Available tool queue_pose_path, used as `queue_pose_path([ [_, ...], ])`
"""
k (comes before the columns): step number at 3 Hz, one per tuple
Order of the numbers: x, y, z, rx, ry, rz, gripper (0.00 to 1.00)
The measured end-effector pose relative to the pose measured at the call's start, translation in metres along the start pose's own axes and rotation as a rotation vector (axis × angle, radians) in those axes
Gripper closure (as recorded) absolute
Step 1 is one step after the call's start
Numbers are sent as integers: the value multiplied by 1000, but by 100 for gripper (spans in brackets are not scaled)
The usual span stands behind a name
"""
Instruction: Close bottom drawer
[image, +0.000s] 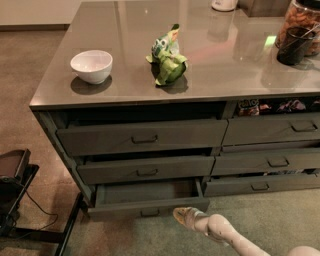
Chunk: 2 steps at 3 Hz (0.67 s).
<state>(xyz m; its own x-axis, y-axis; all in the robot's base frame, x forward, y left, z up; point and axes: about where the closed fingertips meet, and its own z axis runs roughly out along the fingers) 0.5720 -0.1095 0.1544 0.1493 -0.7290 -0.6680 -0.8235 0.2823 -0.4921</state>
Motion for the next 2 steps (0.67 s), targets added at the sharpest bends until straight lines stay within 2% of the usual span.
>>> queue_pose_path([
  [2, 12, -23, 21, 2, 12, 8, 100],
])
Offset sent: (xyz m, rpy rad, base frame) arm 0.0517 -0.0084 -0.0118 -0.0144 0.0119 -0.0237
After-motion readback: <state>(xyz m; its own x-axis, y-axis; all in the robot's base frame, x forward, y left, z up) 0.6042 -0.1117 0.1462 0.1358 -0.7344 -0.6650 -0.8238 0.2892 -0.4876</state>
